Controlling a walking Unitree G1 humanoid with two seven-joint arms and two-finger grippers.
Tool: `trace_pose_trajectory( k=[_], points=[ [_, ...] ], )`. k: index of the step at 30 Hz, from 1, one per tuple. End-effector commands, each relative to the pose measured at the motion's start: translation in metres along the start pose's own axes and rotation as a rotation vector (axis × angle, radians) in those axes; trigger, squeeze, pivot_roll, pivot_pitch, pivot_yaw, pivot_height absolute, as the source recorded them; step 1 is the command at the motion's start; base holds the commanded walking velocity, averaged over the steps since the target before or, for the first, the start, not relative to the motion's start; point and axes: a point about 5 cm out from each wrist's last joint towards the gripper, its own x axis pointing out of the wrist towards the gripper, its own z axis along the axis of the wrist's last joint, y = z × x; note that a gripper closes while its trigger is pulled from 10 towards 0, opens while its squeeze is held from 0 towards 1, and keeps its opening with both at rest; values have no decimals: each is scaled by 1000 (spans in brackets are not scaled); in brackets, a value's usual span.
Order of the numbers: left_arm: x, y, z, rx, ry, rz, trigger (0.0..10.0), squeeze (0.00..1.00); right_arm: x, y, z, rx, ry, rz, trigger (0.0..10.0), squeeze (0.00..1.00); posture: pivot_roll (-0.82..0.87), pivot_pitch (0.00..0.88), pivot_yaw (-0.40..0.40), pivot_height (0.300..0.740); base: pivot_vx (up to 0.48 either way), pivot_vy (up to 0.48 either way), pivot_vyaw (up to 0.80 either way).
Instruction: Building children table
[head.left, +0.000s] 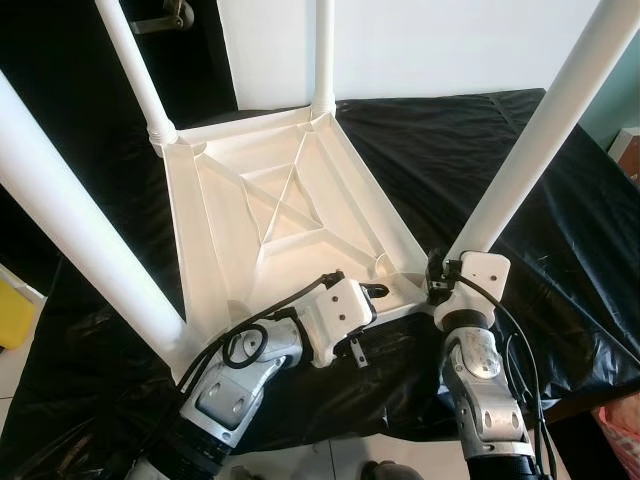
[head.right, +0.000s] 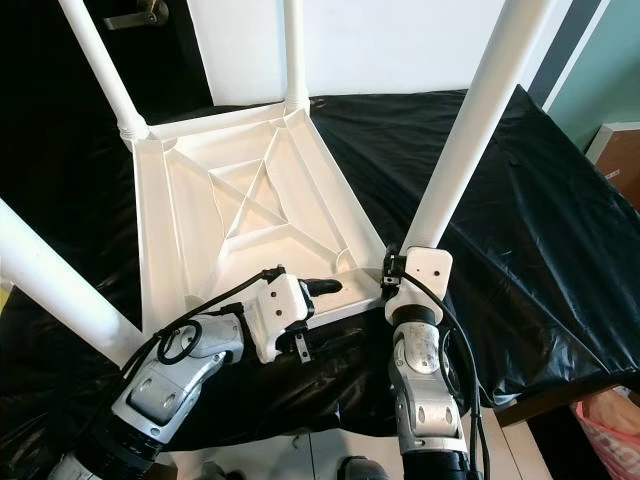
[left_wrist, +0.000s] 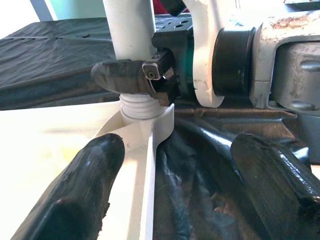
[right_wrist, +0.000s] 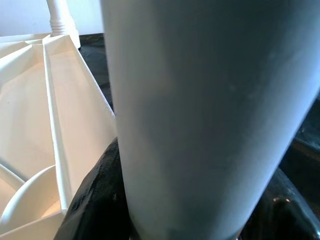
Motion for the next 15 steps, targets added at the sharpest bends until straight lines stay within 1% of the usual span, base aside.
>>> trace_pose_trajectory(
  k=[1,2,3,4,5,6,7,10,11,14,15],
  points=[
    [1,-2,-2,-1,6,-21,10000,0,-10,-5,-28,-36,141,-27,10000,0,-158,102,38,740,0,0,0],
    [1,-2,-2,-1,5,-21,10000,0,-10,-3,-27,-41,131,-29,10000,0,-157,102,40,740,0,0,0],
    [1,-2,-2,0,6,-21,10000,0,-10,-2,-25,-34,119,-27,10000,600,-157,102,40,740,0,0,0],
    [1,-2,-2,0,6,-21,10000,0,-10,-2,-25,-34,119,-27,10000,600,-157,102,40,740,0,0,0],
    [0,-2,-2,0,6,-21,10000,0,-10,-1,-22,-16,105,-27,10000,1000,-157,103,40,740,0,0,0],
    [0,-2,-2,0,7,-20,10000,0,-10,0,-19,7,86,-13,10000,1000,-155,105,41,740,0,0,0],
    [0,-2,-2,0,7,-20,10000,0,-10,0,-19,7,86,-13,10000,1000,-155,105,41,740,0,0,0],
    [-1,-2,-2,-2,9,-18,10000,0,-9,-1,-9,54,34,51,10000,1000,-155,108,40,740,0,0,0],
    [-1,-2,-2,-2,9,-18,10000,0,-9,-1,-9,54,34,51,10000,1000,-155,108,40,740,0,0,0],
    [-1,-3,-3,-4,10,-16,10000,0,-6,-5,-2,82,0,116,10000,1000,-155,117,35,740,0,0,0],
    [-1,-3,-3,-4,10,-16,10000,0,-6,-5,-2,82,0,116,10000,1000,-155,117,35,740,0,0,0]
  ],
)
